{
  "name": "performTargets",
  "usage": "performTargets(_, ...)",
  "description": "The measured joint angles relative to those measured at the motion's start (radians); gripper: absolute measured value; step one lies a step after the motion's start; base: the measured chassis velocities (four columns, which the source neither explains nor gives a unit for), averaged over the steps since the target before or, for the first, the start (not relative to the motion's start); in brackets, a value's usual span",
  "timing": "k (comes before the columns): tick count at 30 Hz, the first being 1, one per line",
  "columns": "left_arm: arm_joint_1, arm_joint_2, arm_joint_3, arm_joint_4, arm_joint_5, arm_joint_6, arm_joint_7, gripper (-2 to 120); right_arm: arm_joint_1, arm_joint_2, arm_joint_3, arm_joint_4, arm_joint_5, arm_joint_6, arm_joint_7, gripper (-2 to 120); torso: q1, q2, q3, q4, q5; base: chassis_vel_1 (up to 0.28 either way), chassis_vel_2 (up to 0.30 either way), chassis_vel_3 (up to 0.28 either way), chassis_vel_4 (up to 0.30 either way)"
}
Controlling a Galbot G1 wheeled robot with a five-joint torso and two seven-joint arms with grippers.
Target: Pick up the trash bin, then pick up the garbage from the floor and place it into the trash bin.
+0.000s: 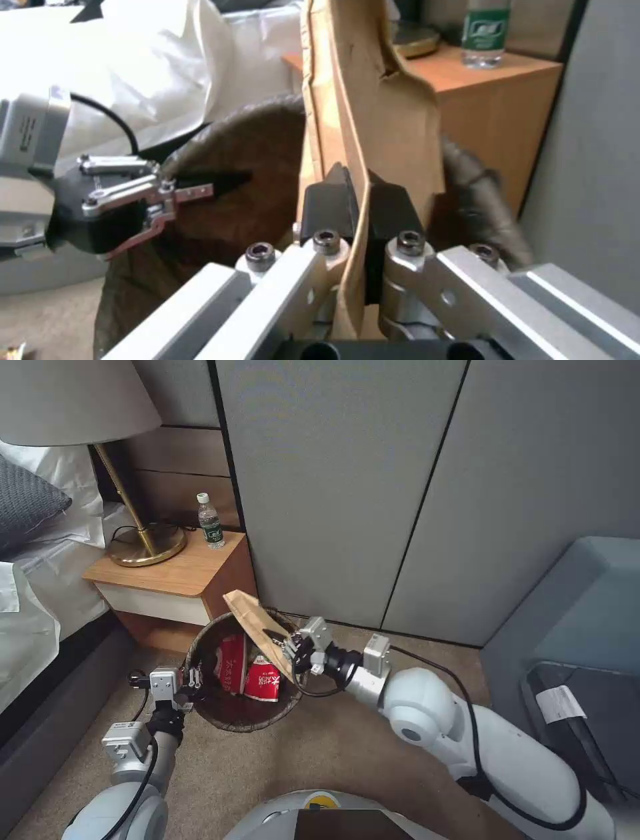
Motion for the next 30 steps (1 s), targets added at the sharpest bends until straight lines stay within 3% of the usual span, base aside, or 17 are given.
performTargets(5,0.001,-0.002,0.000,-0.002,0.002,0.001,0.000,0,0.031,0.043,-0.084,-0.047,-0.030,-0.002,0.017,0,0.000,0.000,0.000,0.0000,0.0001,0.000,0.000,0.000,0.000)
performTargets(14,0.000,-0.004,-0.001,-0.002,0.002,0.001,0.000,0,0.039,0.067,-0.136,-0.090,-0.060,-0.007,0.027,1,0.000,0.000,0.000,-0.0001,0.0001,0.000,0.000,0.000,0.000)
performTargets(18,-0.001,-0.002,-0.001,-0.002,0.001,0.001,0.002,0,0.039,0.083,-0.156,-0.099,-0.065,-0.025,0.054,19,0.000,0.000,0.000,-0.0002,0.0001,0.000,0.000,0.000,0.000)
performTargets(30,-0.005,0.001,-0.001,0.001,-0.002,0.001,0.003,0,0.039,0.101,-0.176,-0.108,-0.073,-0.027,0.081,58,0.000,0.000,0.000,0.0000,0.0001,0.000,0.000,0.000,0.000)
